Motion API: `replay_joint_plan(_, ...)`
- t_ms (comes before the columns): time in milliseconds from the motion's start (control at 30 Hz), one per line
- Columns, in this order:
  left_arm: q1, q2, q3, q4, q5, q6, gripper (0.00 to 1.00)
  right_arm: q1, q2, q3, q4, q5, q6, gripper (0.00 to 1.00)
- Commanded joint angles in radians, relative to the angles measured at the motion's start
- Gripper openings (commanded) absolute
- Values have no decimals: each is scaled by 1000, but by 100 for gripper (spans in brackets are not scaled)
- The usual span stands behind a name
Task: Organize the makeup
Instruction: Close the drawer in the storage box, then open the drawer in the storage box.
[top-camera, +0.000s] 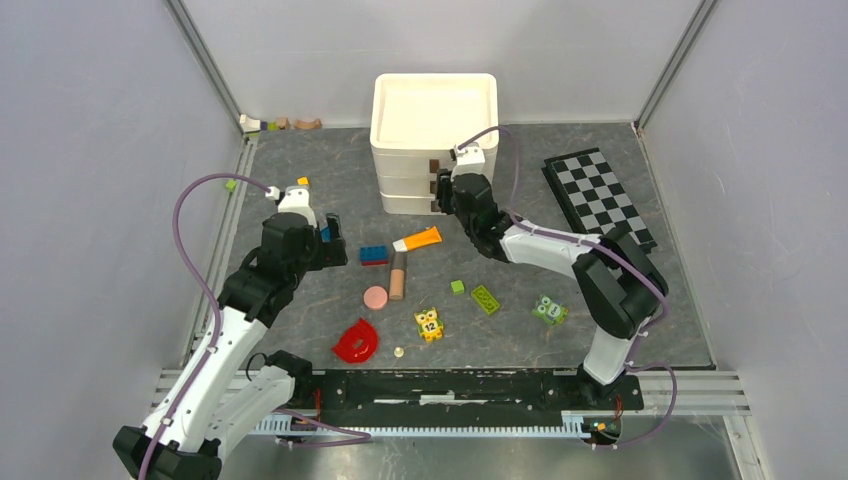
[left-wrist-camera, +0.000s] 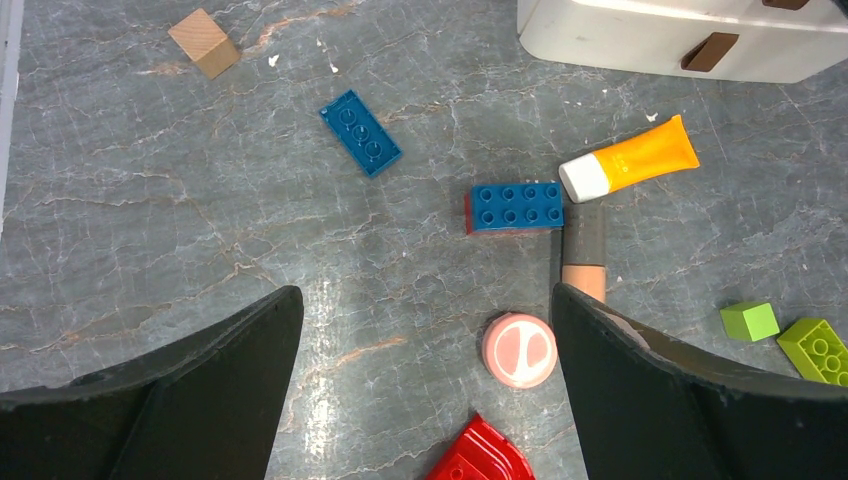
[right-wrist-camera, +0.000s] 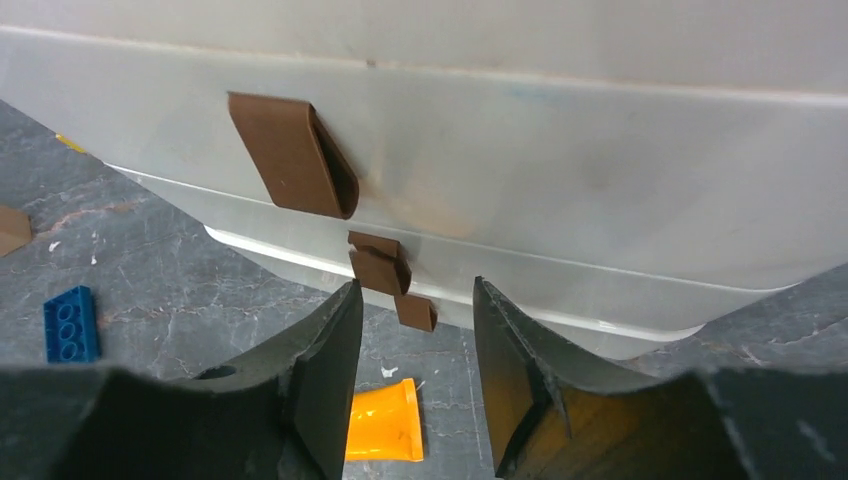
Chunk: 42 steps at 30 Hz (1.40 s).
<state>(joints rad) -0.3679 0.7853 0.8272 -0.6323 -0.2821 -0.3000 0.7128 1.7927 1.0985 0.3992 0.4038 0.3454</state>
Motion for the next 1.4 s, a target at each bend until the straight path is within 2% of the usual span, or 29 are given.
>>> replay_joint_plan(0, 5, 3, -2, 40, 3, 32, 100, -5, -89, 1, 33, 1, 17, 54)
replay_joint_plan(233, 5, -5, -2, 40, -3, 32, 100, -25, -83, 72, 16, -50, 69, 61)
replay_joint_plan(533, 5, -8, -2, 39, -6, 33, 100, -65, -39, 111, 38, -159, 177, 62)
replay_joint_plan(767, 5, -8, -2, 39, -6, 33, 100, -70, -21, 132, 47, -191, 192, 57)
replay_joint_plan(1033, 4, -7, -2, 39, -2, 33, 100, -72, -52, 8, 91, -182, 184, 58)
replay_joint_plan(1367, 5, 2, -2, 39, 0, 33, 100, -72, -11, -133, 239, -161, 183, 59)
